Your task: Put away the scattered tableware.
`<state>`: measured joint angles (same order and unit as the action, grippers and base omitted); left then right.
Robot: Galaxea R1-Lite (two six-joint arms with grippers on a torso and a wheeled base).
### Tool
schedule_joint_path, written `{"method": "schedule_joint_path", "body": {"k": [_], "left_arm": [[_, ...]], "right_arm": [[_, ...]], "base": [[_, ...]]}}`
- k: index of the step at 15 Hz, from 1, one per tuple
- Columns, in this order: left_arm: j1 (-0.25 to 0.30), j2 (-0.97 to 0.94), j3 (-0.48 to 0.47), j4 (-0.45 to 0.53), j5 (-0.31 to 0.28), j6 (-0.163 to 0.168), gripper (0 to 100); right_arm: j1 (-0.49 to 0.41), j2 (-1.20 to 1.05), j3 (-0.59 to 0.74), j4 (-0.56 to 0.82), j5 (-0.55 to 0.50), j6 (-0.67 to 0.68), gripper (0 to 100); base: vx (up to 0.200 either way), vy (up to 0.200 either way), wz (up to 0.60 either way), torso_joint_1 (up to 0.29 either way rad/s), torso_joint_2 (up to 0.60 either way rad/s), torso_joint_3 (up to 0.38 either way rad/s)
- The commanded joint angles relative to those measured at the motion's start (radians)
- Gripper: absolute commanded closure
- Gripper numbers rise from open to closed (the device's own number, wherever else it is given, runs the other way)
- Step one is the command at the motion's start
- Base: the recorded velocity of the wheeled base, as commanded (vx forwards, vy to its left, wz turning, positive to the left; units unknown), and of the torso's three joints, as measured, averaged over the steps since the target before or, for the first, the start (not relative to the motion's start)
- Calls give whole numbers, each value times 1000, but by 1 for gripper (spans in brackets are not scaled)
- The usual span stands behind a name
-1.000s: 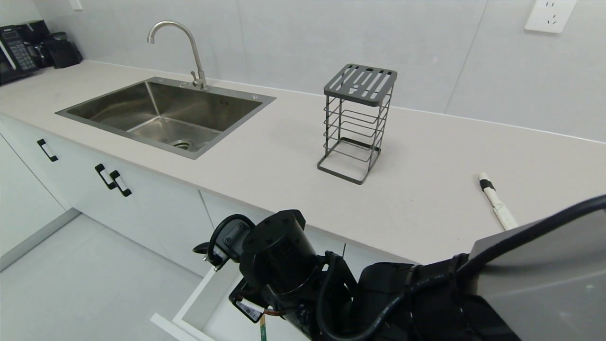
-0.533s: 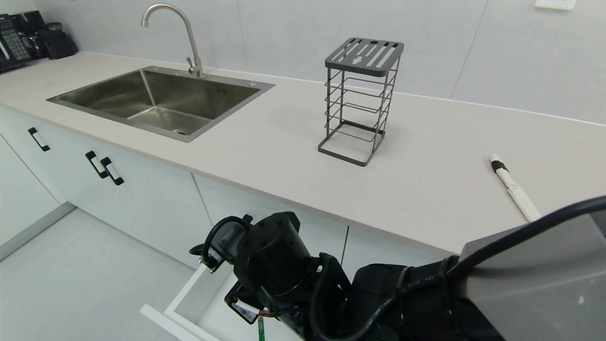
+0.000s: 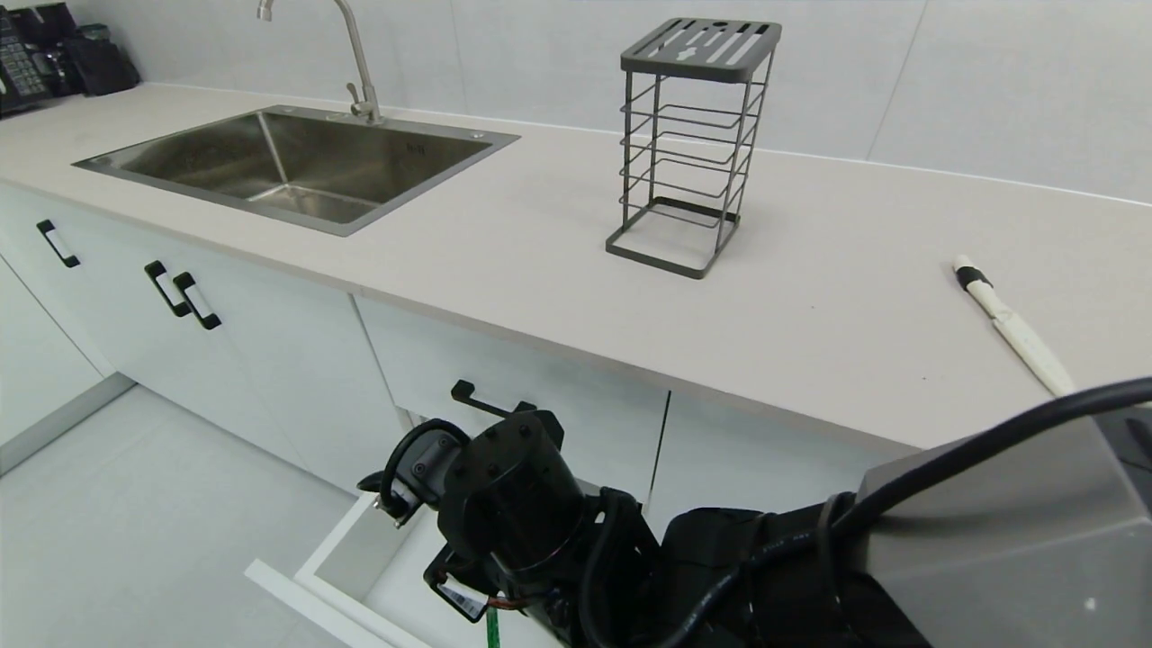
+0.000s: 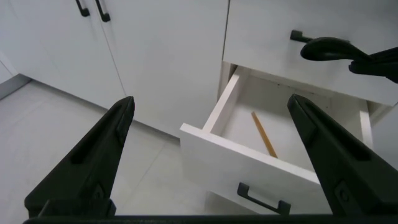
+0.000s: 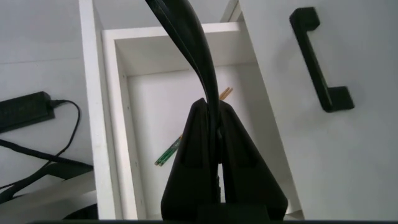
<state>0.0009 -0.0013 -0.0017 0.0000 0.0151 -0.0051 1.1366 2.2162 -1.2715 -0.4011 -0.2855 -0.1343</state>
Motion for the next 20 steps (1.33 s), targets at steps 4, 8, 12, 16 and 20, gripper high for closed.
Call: {"method": "schedule_joint_path", "body": {"k": [4, 8, 12, 16, 20], "left_arm": [[1, 1, 0, 0, 0, 1, 0], [-1, 1, 0, 0, 0, -1, 0], [1, 1, 0, 0, 0, 1, 0], [1, 1, 0, 0, 0, -1, 0], [1, 1, 0, 0, 0, -1, 0]], "right_arm": [[-3, 20, -23, -1, 0, -2, 100], [-5, 42, -52, -2, 2, -22, 100], [-5, 43, -72, -4, 3, -54, 100], [-5, 53, -86, -4, 5, -57, 100], [-6, 73, -118, -4, 6, -59, 100]], "base": [[0, 0, 0, -237, 420, 190], [0, 0, 0, -248, 347, 121], [0, 0, 0, -157, 305, 112], [0, 0, 0, -13, 136, 26], [0, 0, 0, 0, 0, 0]]}}
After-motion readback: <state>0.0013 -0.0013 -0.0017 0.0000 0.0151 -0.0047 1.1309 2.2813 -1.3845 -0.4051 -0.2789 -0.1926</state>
